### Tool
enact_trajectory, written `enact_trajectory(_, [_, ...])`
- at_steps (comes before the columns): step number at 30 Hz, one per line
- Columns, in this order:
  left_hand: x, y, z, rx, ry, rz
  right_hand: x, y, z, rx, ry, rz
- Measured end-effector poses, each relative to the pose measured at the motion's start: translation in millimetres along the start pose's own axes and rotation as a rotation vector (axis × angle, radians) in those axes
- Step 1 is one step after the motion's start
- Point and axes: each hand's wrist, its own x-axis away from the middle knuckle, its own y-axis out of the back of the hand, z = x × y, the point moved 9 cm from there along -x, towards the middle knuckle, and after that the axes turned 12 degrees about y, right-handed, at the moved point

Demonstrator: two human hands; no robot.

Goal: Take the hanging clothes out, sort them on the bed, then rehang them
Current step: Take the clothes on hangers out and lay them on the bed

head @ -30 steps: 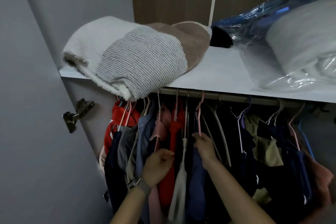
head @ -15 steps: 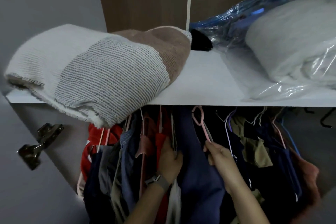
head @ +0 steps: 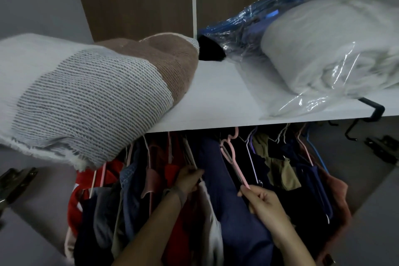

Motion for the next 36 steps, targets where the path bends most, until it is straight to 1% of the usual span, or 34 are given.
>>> enact_trajectory(2, [1.4,5.2,-8.4,-0.122,-0.093,-0.068,0.6,5.0,-0.6,0.02,0.009,-0.022])
enact_trajectory(4, [9.8,6.3,-10.6,-0.164,-0.175,-0.073,1.8,8.2,-1.8,0.026,0.008,-0.034])
enact_trajectory(10, [52.8,-10.6,-8.5,-0.219,-0.368,0.033,2.2,7.6,-5.6,0.013,0.017,-0.024])
enact_trajectory(14, [76.5,-25.5,2.0,-0.204,-0.434,0.118,0.0,-2.6,-7.1,0.041,0.028,0.016])
enact_trajectory(18, [83.9,-36.5,19.6,-0.129,-0.343,0.232,6.3,-22.3,-6.8,-0.063,0.024,0.091])
enact_trajectory(21, [89.0,-33.2,20.1,-0.126,-0.363,0.192,15.1,-33.1,-12.3,-0.155,-0.024,0.135])
enact_trajectory(24, [94.2,-34.1,16.1,-0.159,-0.412,0.205,22.6,-44.4,-9.9,-0.226,-0.036,0.204])
enact_trajectory(27, [99.4,-43.2,15.0,-0.221,-0.467,0.239,23.2,-44.7,-12.6,-0.14,-0.034,0.249])
enact_trajectory(30, [100.1,-49.9,21.9,-0.181,-0.413,0.3,24.8,-32.9,-19.1,-0.072,-0.034,0.247])
enact_trajectory(32, [100.2,-45.7,20.4,-0.231,-0.419,0.267,29.2,-24.0,-21.2,-0.046,-0.042,0.272])
enact_trajectory(33, [99.0,-38.1,16.1,-0.266,-0.452,0.201,32.4,-19.9,-20.0,-0.037,-0.04,0.288])
enact_trajectory(36, [97.8,-6.4,-8.3,-0.385,-0.614,-0.111,41.7,-6.5,-15.3,-0.009,-0.026,0.341])
